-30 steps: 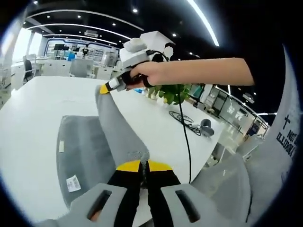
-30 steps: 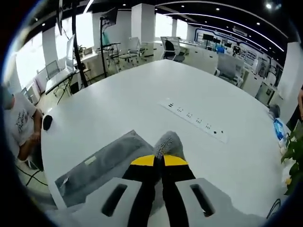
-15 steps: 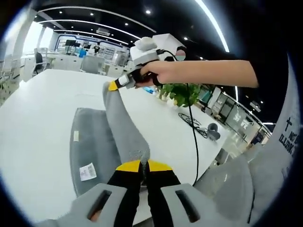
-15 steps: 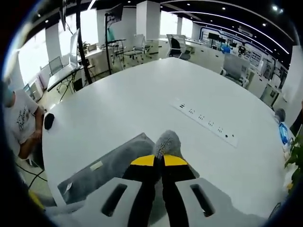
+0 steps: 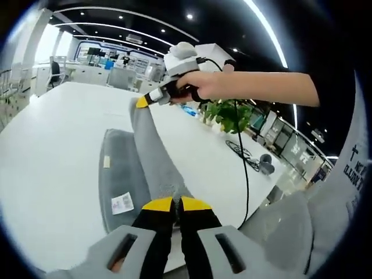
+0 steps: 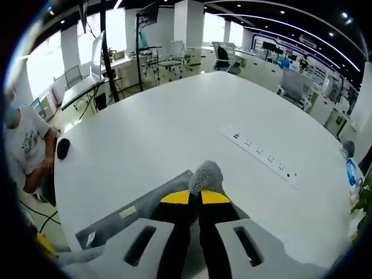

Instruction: Fold the towel on the table until its edges align and the towel forms a compact rectangular stack.

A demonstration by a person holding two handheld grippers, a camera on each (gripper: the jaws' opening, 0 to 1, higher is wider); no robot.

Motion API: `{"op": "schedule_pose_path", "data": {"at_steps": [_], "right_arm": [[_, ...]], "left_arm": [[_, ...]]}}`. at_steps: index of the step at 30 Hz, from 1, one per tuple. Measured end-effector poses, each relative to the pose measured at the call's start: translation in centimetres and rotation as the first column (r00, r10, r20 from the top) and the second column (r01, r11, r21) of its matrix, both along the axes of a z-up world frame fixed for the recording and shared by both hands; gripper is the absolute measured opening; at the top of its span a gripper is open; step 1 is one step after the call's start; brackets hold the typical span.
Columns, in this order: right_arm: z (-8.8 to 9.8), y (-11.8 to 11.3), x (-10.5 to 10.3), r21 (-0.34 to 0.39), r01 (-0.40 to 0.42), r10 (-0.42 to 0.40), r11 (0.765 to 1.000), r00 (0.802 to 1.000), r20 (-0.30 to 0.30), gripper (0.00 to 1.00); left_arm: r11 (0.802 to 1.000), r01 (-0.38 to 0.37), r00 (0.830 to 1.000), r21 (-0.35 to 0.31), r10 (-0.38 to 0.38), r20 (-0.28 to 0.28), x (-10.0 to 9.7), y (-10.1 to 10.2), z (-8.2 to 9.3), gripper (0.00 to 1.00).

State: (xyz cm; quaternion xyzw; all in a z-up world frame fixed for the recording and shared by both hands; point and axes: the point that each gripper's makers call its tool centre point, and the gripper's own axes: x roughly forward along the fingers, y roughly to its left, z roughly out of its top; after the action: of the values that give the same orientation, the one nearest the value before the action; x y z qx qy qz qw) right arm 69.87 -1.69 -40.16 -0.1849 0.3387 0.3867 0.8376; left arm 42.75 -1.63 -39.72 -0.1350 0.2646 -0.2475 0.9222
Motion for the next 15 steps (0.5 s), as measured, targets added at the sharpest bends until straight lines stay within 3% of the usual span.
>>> {"op": "schedule_pose_path", "data": {"at_steps": [7, 15], "right_arm": [[-0.6, 1.1, -0.1, -0.012, -0.010, 0.010, 1.000, 1.000, -0.013, 0.01], [-2.2, 2.1, -0.9, -0.005, 0.014, -0.014, 1.000, 0.999, -0.050, 0.01]], "left_arm": [[0.999, -0.035, 0.999, -0.005, 0.035, -0.018, -0.1, 1.0, -0.6, 0.04], [0.997, -0.073, 0.995, 0.003, 0.073, -0.065, -0.4, 2.8, -3.4, 0.04]]}}
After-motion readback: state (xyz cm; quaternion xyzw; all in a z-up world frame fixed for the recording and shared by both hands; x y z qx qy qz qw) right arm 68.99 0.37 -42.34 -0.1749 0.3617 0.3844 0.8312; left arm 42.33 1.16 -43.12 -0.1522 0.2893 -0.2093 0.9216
